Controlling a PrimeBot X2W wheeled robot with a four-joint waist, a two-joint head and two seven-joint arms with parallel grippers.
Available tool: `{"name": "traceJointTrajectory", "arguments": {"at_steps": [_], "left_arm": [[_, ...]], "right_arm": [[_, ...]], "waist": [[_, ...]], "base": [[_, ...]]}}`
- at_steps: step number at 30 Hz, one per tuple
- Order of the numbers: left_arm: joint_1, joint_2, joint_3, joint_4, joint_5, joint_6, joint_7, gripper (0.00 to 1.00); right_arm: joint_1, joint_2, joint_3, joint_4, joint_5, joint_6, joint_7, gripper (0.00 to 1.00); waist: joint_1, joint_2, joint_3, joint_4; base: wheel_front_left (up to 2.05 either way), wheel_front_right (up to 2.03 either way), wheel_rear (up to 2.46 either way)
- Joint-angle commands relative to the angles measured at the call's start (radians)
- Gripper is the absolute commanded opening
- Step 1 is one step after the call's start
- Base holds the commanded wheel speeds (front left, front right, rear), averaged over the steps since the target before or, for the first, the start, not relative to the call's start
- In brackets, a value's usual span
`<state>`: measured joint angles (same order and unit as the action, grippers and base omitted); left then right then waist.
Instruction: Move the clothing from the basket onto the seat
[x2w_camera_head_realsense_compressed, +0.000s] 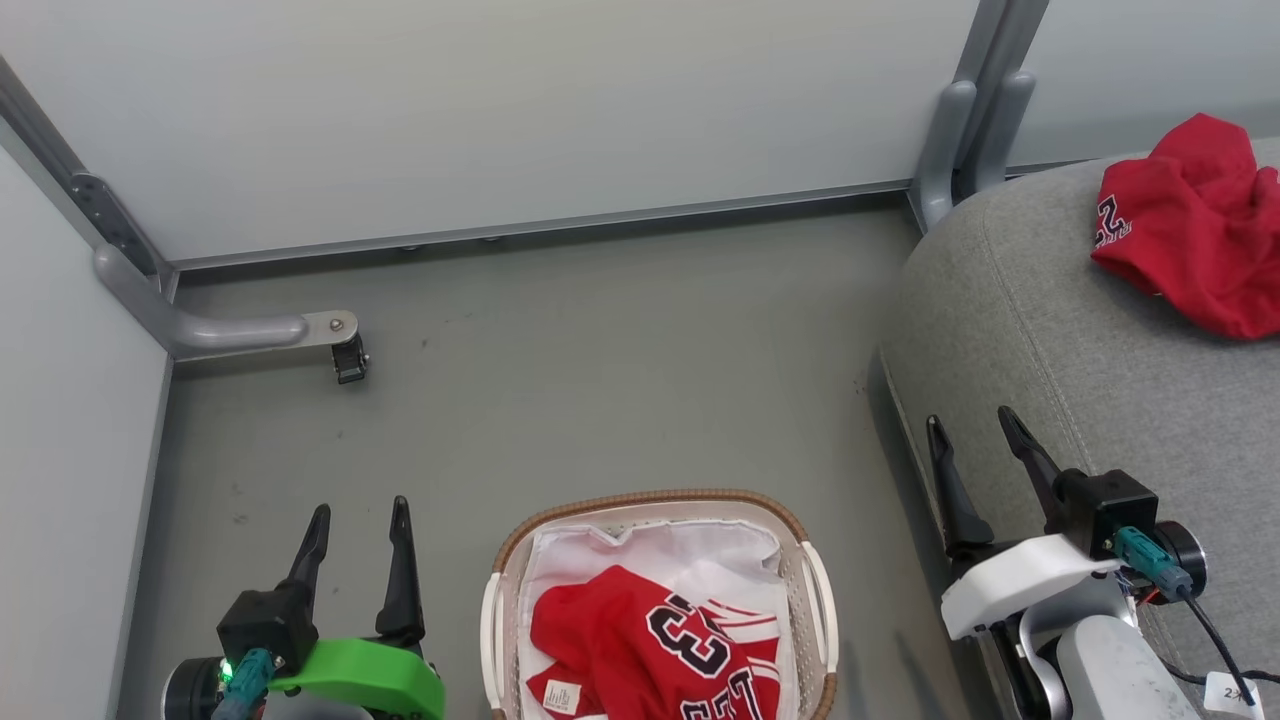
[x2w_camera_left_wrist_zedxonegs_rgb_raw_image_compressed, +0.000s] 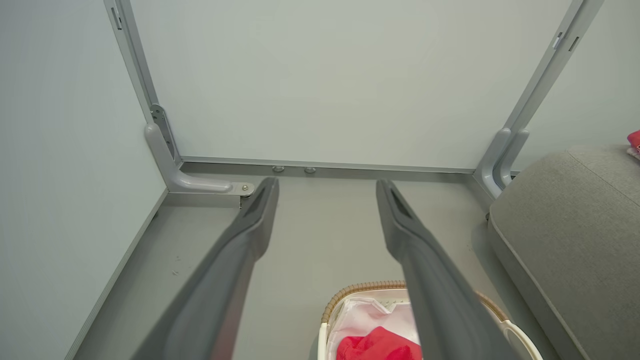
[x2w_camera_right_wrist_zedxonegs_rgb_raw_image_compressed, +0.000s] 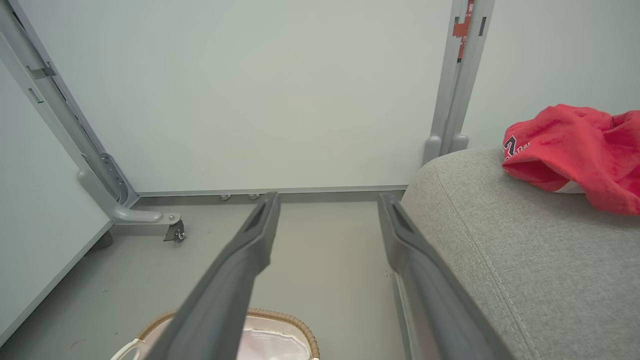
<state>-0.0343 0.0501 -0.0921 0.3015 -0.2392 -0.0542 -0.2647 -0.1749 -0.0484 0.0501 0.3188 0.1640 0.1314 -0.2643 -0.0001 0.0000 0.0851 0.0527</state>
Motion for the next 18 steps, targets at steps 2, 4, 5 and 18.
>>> {"name": "traceJointTrajectory", "arguments": {"at_steps": [2, 4, 5, 18], "left_arm": [[-0.030, 0.001, -0.008, -0.002, 0.008, -0.007, 0.001, 1.00], [-0.042, 0.001, -0.020, 0.000, 0.012, -0.010, 0.001, 1.00], [-0.051, 0.001, -0.028, 0.003, 0.017, -0.010, 0.001, 1.00], [-0.330, 0.001, -0.252, 0.245, 0.148, -0.061, 0.001, 1.00]], "right_arm": [[-0.017, -0.004, -0.008, -0.008, -0.012, -0.001, 0.000, 1.00], [-0.025, -0.004, -0.014, -0.013, -0.020, -0.001, 0.000, 1.00], [-0.030, -0.004, -0.017, -0.016, -0.025, -0.001, 0.000, 1.00], [-0.172, -0.004, -0.104, -0.138, -0.077, -0.001, 0.000, 1.00]], "waist": [[0.0001, 0.0000, 0.027, 0.000], [0.0001, 0.0000, 0.046, -0.001], [0.0001, 0.0000, 0.058, -0.002], [0.0001, 0.0000, 0.321, -0.057]], "base": [[0.00, 0.00, 0.00], [0.00, 0.00, 0.00], [0.00, 0.00, 0.00], [0.00, 0.00, 0.00]]}}
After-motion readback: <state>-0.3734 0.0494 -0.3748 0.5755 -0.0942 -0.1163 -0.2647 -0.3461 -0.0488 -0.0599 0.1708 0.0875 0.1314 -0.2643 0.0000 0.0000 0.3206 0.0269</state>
